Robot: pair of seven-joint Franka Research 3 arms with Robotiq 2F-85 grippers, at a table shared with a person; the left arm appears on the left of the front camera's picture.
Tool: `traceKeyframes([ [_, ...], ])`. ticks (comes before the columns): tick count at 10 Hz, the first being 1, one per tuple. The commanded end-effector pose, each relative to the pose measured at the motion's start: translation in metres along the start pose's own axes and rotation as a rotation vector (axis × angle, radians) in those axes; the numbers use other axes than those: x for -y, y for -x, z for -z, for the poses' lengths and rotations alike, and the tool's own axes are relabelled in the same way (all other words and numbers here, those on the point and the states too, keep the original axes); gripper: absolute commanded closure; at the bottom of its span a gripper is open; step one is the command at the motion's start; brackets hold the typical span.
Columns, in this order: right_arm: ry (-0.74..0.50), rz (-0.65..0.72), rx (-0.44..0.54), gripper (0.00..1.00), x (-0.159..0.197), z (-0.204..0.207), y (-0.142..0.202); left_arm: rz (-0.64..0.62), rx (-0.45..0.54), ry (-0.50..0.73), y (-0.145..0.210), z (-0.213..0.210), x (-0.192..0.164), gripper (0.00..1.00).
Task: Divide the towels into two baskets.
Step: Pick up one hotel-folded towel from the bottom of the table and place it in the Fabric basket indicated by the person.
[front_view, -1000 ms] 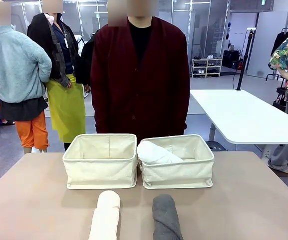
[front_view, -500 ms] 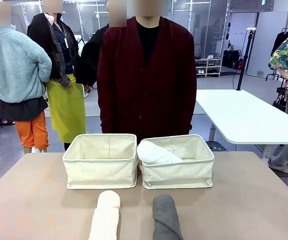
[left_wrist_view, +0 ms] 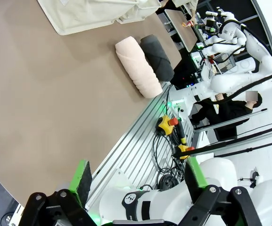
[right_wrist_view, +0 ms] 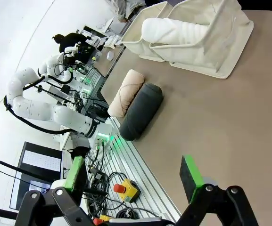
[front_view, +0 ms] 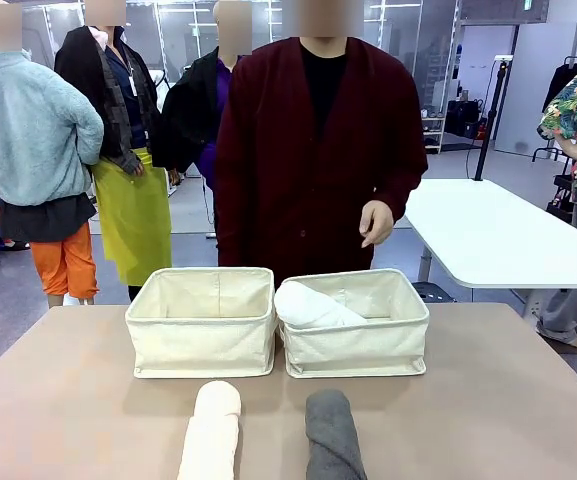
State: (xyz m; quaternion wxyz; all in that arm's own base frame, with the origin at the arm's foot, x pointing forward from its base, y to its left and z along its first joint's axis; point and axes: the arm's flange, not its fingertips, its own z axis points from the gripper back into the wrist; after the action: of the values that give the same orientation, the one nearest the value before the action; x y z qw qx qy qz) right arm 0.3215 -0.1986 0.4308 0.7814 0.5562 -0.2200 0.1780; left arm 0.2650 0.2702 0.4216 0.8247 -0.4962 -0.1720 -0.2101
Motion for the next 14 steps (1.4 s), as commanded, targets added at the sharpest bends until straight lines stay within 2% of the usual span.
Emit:
traceKeyframes([
  [1,-0.002,0.020,-0.009,0.00,-0.005,0.001,0.003,0.024,0.017,0.012,0.003,-0.001,0.003,0.00],
  [7,0.001,0.001,0.001,0.00,0.000,0.000,0.000,0.024,0.017,0.012,0.003,-0.001,0.003,0.00],
  [9,0.172,0.090,-0.033,0.00,-0.041,0.060,-0.004,0.024,0.017,0.012,0.003,-0.001,0.003,0.00],
  [10,0.197,0.135,-0.065,0.00,-0.050,0.093,-0.006,0.024,0.017,0.012,0.003,-0.001,0.003,0.00],
  [12,0.279,0.210,-0.184,0.00,-0.058,0.166,-0.005,0.024,0.017,0.012,0.003,-0.001,0.003,0.00],
  [14,0.394,0.258,-0.181,0.00,-0.063,0.230,-0.001,0.024,0.017,0.012,0.003,-0.001,0.003,0.00],
])
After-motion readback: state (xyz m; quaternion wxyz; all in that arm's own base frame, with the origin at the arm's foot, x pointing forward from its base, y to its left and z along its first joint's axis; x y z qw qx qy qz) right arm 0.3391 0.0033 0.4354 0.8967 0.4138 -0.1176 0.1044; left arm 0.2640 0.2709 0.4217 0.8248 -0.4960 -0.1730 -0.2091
